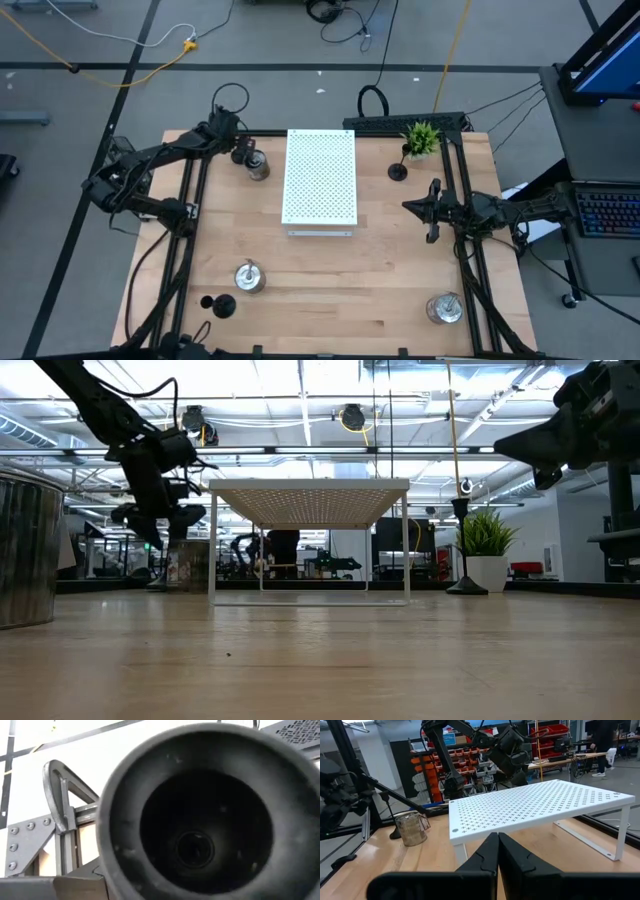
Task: Pick & Place candle stick holders
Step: Put the top left black candle holder on the shelf
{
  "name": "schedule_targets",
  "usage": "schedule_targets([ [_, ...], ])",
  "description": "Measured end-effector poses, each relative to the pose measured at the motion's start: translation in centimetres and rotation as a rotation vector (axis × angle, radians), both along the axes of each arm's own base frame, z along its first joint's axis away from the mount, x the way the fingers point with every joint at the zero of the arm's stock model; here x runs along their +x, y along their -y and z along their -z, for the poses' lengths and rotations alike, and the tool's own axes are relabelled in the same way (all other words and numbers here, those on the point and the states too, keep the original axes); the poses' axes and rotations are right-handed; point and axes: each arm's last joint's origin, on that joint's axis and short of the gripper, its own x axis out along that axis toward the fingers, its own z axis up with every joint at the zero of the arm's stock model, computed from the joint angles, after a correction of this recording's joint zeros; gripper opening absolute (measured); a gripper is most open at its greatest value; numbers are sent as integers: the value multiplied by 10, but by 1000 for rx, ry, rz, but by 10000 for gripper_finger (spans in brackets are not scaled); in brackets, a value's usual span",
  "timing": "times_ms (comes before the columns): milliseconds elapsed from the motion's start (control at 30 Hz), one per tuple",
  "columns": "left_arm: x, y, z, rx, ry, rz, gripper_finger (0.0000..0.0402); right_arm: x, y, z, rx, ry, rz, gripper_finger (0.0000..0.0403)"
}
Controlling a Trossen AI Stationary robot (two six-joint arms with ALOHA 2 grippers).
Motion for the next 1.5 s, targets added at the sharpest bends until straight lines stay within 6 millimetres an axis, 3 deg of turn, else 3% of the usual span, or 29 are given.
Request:
schedule_targets([
  [267, -6, 1, 7, -10, -21, -16, 272, 0, 0, -1, 1, 8, -1, 0],
  [400, -5, 1, 11, 38, 12, -13, 248, 0, 0, -1, 1, 9, -1, 0],
  [667, -8, 3, 19, 62, 23, -40, 146, 0, 0, -1, 1, 9, -1, 0],
  [933, -12, 4, 26, 82, 53, -89, 16, 0, 0, -1, 1, 9, 0, 0],
  [1233, -9, 8, 21, 38, 148, 11, 11, 0, 0, -1, 2, 9, -1, 0],
  [1500, -19, 28, -17, 169, 175, 19, 11, -1, 0, -13, 22, 133, -1, 0],
])
